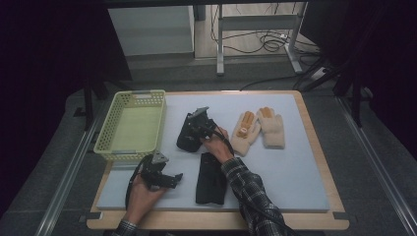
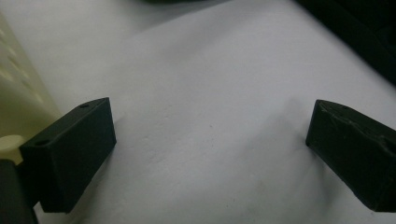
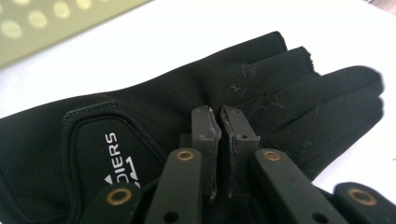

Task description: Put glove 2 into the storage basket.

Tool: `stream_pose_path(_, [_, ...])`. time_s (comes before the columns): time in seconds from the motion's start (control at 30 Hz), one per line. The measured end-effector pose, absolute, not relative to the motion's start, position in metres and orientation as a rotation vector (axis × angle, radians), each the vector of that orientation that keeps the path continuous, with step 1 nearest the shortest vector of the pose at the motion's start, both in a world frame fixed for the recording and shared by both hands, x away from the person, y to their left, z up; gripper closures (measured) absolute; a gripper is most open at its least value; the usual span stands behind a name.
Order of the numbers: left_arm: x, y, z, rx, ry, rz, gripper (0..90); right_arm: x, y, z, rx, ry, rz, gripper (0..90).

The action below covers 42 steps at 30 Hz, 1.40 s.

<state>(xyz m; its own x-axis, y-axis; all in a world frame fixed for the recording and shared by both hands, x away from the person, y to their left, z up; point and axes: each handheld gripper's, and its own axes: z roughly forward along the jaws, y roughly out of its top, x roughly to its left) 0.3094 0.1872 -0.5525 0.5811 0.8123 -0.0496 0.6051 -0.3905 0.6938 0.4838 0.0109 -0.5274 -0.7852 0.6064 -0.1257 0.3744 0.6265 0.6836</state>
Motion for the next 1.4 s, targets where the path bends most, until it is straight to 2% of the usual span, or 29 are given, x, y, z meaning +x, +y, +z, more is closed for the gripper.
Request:
stream_pose_path(0.4, [0.309,0.187,-0.552,2.135,1.123,0.392,1.6,0.467,-0.009,-0.495,0.762,2.516,1.073,86.2])
stream_pose_path(0.6, [0.309,0.187,-0.552,2.136,1.122,0.392,1.6,0.447,-0.02,-0.471,0.734,2.506,1.119,86.1])
stream_pose_path(0.8, [0.309,0.187,-0.553,2.132,1.12,0.394,1.6,0.41,-0.034,-0.45,0.661,2.505,1.109,86.1])
stream_pose_path(1.23, [0.309,0.187,-0.552,2.128,1.126,0.391,1.6,0.336,-0.069,-0.438,0.611,2.542,1.083,86.0])
stream_pose_path(1.4, [0.309,0.187,-0.552,2.132,1.122,0.391,1.6,0.311,-0.083,-0.454,0.634,2.584,1.039,85.9])
